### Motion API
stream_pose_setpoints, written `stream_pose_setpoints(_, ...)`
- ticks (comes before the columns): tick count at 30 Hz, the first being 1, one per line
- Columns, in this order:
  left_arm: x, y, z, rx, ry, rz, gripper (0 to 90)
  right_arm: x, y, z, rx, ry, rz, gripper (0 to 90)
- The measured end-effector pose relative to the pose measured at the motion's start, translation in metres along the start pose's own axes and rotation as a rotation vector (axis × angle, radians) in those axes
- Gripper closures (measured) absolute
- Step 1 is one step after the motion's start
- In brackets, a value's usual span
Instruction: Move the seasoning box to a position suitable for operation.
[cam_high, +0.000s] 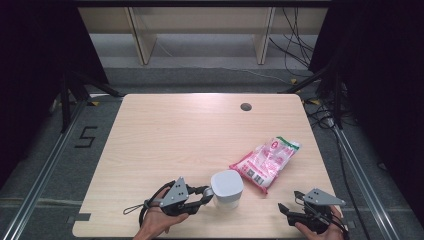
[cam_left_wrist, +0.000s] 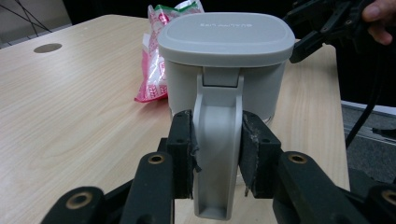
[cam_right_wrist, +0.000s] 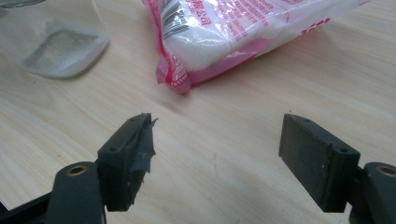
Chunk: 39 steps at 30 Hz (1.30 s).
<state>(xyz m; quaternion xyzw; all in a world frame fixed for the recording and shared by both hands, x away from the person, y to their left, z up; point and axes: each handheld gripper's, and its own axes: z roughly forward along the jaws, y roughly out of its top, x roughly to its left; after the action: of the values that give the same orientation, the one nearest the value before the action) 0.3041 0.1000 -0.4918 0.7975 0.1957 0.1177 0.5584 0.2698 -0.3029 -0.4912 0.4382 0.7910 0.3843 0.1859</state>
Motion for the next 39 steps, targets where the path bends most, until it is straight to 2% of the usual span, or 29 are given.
stream_pose_setpoints(2,0.000,-0.001,0.001,-0.013,-0.008,-0.010,67.2,0.000,0.000,0.001,-0.004,0.001,0.003,27.0)
stream_pose_setpoints(3,0.001,-0.001,0.001,-0.009,-0.013,0.003,67.2,0.000,0.000,0.001,-0.002,0.003,0.002,27.0)
stream_pose_setpoints(6,0.000,0.000,0.000,-0.001,-0.019,0.004,67.2,0.000,0.000,0.002,-0.001,0.010,0.006,27.0)
stream_pose_setpoints(7,-0.001,-0.001,0.001,-0.009,-0.033,-0.007,66.8,0.003,0.000,0.000,0.016,0.009,0.036,27.0)
stream_pose_setpoints(8,-0.001,-0.001,0.002,-0.021,-0.041,-0.014,66.4,0.003,0.000,0.000,0.016,0.008,0.036,27.0)
stream_pose_setpoints(9,0.000,0.000,0.001,-0.020,-0.041,0.006,66.0,0.000,0.000,0.001,0.008,0.002,0.004,27.0)
stream_pose_setpoints(11,-0.003,0.001,0.002,-0.033,-0.038,-0.014,66.5,0.000,0.000,0.001,-0.001,0.001,-0.002,27.0)
stream_pose_setpoints(12,-0.002,0.001,0.002,-0.027,-0.037,-0.008,66.5,0.000,0.000,0.001,0.003,-0.002,-0.007,27.0)
stream_pose_setpoints(13,-0.002,0.001,0.002,-0.028,-0.037,-0.016,66.8,0.000,0.000,0.002,0.012,0.019,0.009,27.0)
stream_pose_setpoints(17,-0.002,0.000,0.003,-0.045,-0.048,-0.025,67.4,0.001,0.000,0.001,0.012,0.006,0.014,27.0)
stream_pose_setpoints(18,-0.004,0.000,0.003,-0.042,-0.041,-0.024,67.9,0.000,0.000,0.002,0.010,0.022,-0.001,27.0)
stream_pose_setpoints(19,-0.004,0.001,0.003,-0.036,-0.033,0.000,68.2,0.000,0.000,0.002,0.013,0.023,0.007,27.0)
stream_pose_setpoints(20,-0.006,0.001,0.004,-0.038,-0.021,-0.006,68.2,0.001,0.000,0.001,0.014,0.018,0.018,27.0)
stream_pose_setpoints(22,-0.006,0.001,0.004,-0.043,0.004,0.016,68.3,0.002,0.000,0.001,0.014,0.007,0.018,27.0)
stream_pose_setpoints(23,-0.006,0.000,0.004,-0.044,0.014,0.008,68.3,0.001,0.000,0.001,0.012,0.017,0.011,27.0)
stream_pose_setpoints(24,-0.004,0.000,0.004,-0.048,0.024,0.028,68.3,0.001,0.000,0.001,0.011,0.015,0.011,27.0)
stream_pose_setpoints(26,-0.003,0.000,0.003,-0.050,0.053,0.030,68.3,0.001,0.000,0.001,0.011,0.008,0.011,27.0)
stream_pose_setpoints(27,0.000,0.000,0.004,-0.052,0.050,0.026,68.3,0.001,-0.001,0.001,0.004,0.011,0.013,27.0)
stream_pose_setpoints(29,0.004,0.000,0.002,-0.045,0.072,0.035,68.2,0.000,0.000,0.002,0.011,0.021,0.009,27.0)
stream_pose_setpoints(30,0.007,0.000,0.002,-0.050,0.082,0.040,68.2,0.000,0.000,0.002,0.013,0.002,0.012,27.0)
stream_pose_setpoints(31,0.009,-0.001,0.003,-0.061,0.089,0.032,68.2,0.000,0.000,0.002,0.015,0.000,0.019,27.0)
stream_pose_setpoints(32,0.011,-0.001,0.002,-0.052,0.101,0.023,68.2,0.003,-0.001,0.001,0.020,0.011,0.035,27.0)
stream_pose_setpoints(33,0.014,-0.001,0.002,-0.053,0.106,0.023,68.2,0.001,0.000,0.001,0.011,0.015,0.012,27.0)
stream_pose_setpoints(34,0.017,-0.001,0.003,-0.068,0.109,0.026,68.2,0.001,0.000,0.001,0.010,0.016,0.014,27.0)
stream_pose_setpoints(38,0.030,0.000,0.002,-0.050,0.159,0.015,68.2,0.001,-0.001,0.002,0.013,0.002,0.013,27.0)
stream_pose_setpoints(39,0.034,0.000,0.002,-0.049,0.164,0.023,68.2,0.000,-0.001,0.001,0.006,0.003,-0.006,27.0)
